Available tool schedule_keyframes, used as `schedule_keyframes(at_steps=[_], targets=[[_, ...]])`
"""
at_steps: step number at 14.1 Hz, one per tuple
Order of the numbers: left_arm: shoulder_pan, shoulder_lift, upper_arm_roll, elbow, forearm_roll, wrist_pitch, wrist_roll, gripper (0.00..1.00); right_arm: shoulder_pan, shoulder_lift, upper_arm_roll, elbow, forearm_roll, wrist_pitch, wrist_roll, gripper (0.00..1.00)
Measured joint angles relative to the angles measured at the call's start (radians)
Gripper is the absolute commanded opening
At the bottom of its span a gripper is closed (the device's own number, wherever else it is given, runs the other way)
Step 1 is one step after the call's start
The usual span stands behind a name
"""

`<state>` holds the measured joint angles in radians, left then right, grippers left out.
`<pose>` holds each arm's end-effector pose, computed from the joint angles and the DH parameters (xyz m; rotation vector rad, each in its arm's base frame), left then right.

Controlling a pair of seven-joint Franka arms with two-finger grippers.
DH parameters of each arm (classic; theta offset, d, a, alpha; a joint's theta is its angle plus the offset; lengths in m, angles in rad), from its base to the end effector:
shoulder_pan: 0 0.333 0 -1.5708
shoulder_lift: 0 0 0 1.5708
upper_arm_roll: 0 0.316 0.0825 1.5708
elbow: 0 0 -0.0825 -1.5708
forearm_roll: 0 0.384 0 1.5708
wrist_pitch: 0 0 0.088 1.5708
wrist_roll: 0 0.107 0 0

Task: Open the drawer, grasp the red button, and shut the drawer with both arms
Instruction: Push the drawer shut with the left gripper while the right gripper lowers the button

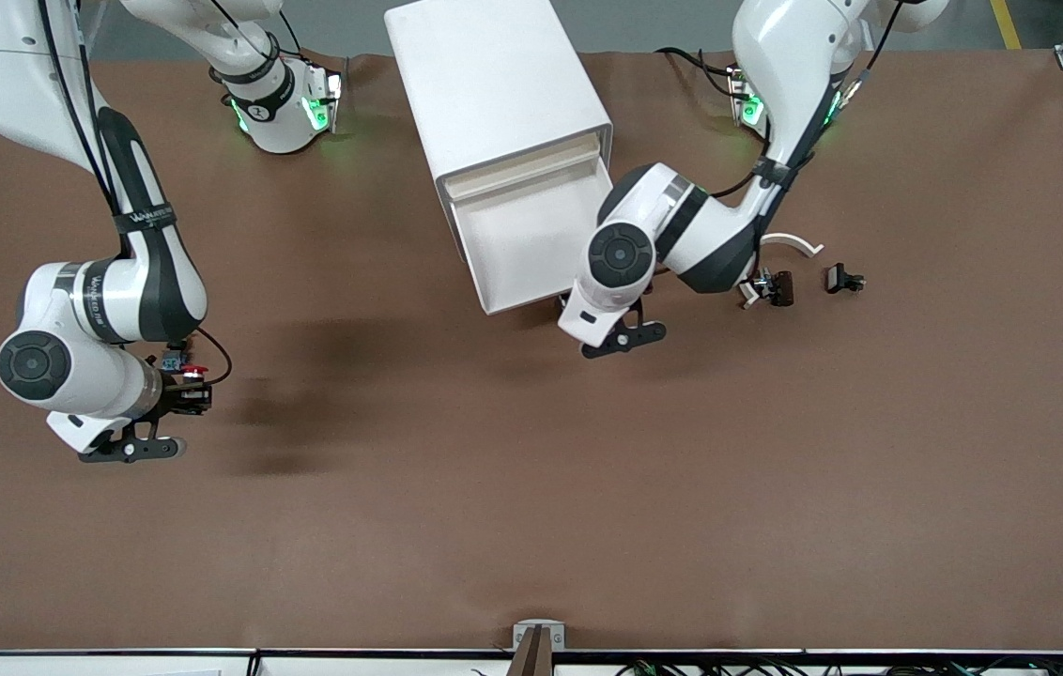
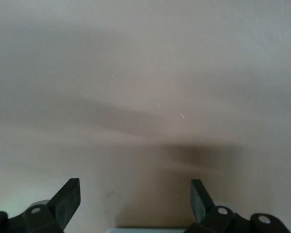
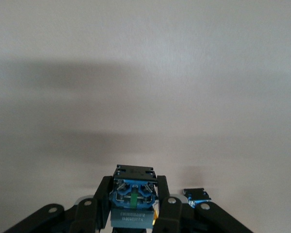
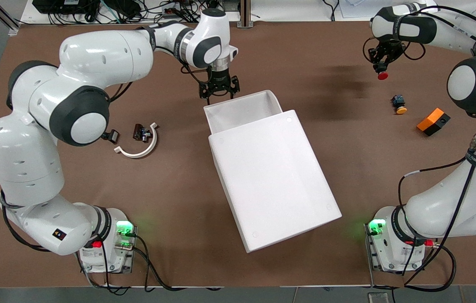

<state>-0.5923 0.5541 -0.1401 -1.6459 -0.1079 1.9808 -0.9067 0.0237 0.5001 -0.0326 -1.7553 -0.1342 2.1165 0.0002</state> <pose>0.4917 -0.4382 0.2793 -3.0498 -0.3692 0.4180 0.6461 -0.0102 0.2742 3.0075 0.1076 -0.2103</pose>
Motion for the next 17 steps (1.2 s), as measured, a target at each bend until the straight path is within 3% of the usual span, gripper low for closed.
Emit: schedule_keyframes(at_steps=[9,17], targets=[[-0.035,0.002,-0.113,-0.018,-0.043,-0.001,-0.05,1.0,-0.007,-0.034,0.003,-0.268,-0.002,0.325,-0.011,0.26],[-0.04,0.002,-0.226,-0.049,-0.084,-0.003,-0.141,1.0,-0.038,-0.053,0.003,-0.337,-0.002,0.368,-0.045,0.31]])
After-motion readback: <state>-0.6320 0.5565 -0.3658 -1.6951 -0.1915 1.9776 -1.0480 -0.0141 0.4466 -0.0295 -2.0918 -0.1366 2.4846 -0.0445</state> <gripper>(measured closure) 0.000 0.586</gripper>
